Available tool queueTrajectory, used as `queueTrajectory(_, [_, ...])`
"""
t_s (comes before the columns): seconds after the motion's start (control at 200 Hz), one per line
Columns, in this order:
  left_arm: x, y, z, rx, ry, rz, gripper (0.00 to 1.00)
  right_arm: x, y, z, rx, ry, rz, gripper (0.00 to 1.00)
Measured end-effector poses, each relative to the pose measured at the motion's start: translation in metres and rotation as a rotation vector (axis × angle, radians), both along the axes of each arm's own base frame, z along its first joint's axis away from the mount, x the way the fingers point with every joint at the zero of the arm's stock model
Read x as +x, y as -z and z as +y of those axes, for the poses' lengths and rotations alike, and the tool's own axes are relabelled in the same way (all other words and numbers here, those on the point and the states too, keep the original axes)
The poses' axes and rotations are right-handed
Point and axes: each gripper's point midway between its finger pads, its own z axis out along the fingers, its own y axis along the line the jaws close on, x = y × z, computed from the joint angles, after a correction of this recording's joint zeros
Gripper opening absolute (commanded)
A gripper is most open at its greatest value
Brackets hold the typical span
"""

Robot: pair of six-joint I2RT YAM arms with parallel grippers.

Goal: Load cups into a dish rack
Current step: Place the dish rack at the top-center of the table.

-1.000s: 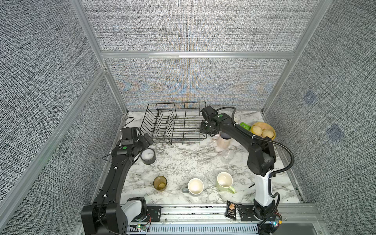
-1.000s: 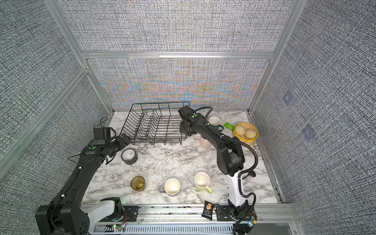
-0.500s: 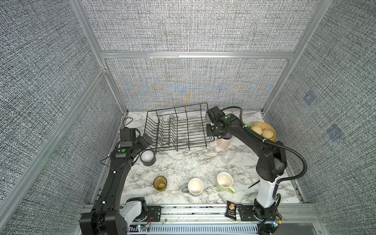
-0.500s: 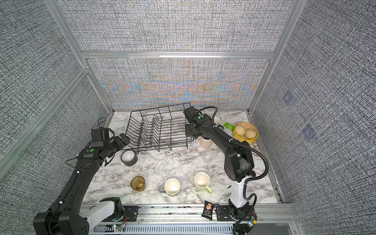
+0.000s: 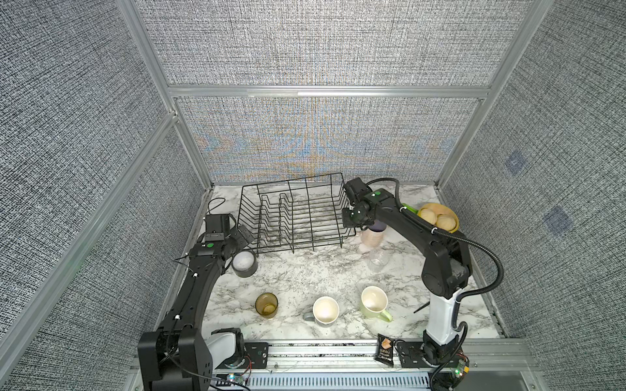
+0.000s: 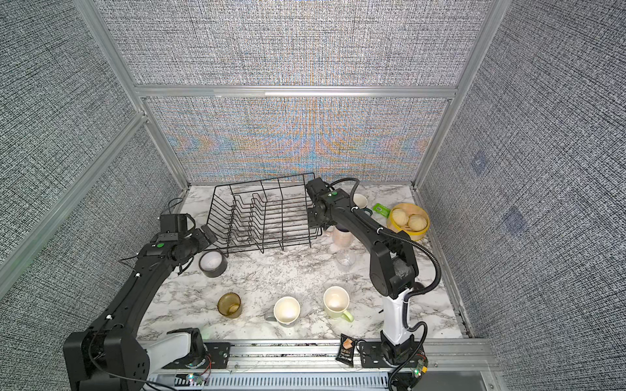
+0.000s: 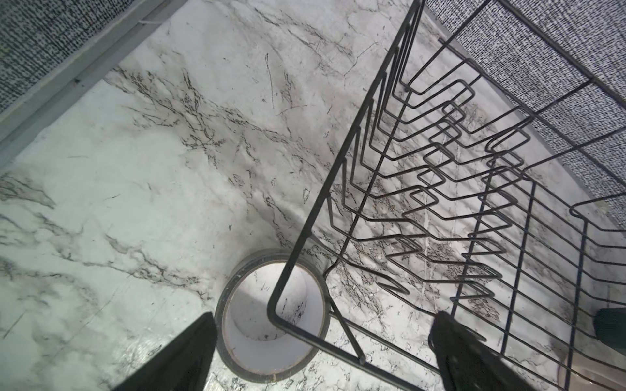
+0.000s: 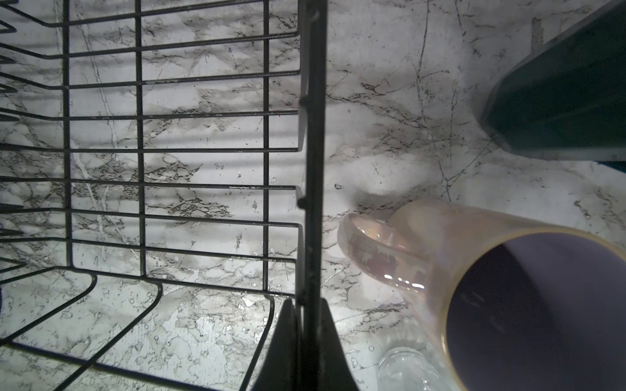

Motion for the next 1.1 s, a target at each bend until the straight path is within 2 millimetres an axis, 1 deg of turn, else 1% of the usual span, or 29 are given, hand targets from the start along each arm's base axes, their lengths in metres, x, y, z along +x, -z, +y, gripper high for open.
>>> queueTrajectory(0.18, [0.009, 0.012, -0.005, -0.031, 0.008, 0.037, 0.99, 0.003, 0.006, -0.005, -0.004, -0.003, 0.015, 0.0])
queueTrajectory(0.295, [0.014, 0.01, -0.006, -0.04, 0.012, 0.031, 0.99, 0.003, 0.009, -0.009, -0.012, -0.003, 0.022, 0.0])
queueTrajectory(0.425, [0.015, 0.011, -0.009, -0.052, 0.021, 0.022, 0.99, 0.004, 0.012, -0.013, -0.013, -0.003, 0.03, 0.0])
queueTrajectory(0.68, [0.02, 0.011, -0.014, -0.074, 0.039, 0.03, 0.99, 0.001, 0.015, -0.018, -0.032, -0.019, 0.041, 0.17])
queueTrajectory(0.755, [0.021, 0.008, -0.015, -0.079, 0.043, 0.026, 0.99, -0.005, 0.016, -0.027, -0.072, -0.025, 0.059, 0.21])
queueTrajectory(0.835, [0.02, 0.003, -0.016, -0.082, 0.046, 0.011, 0.99, -0.005, 0.012, -0.029, -0.083, -0.031, 0.049, 0.24])
queueTrajectory(0.99, [0.017, -0.006, -0.018, -0.091, 0.055, -0.01, 0.99, -0.008, 0.006, -0.03, -0.086, -0.041, 0.044, 0.24])
queueTrajectory(1.101, [0.014, -0.018, -0.022, -0.109, 0.072, -0.047, 0.99, -0.011, 0.001, -0.031, -0.083, -0.042, 0.041, 0.24])
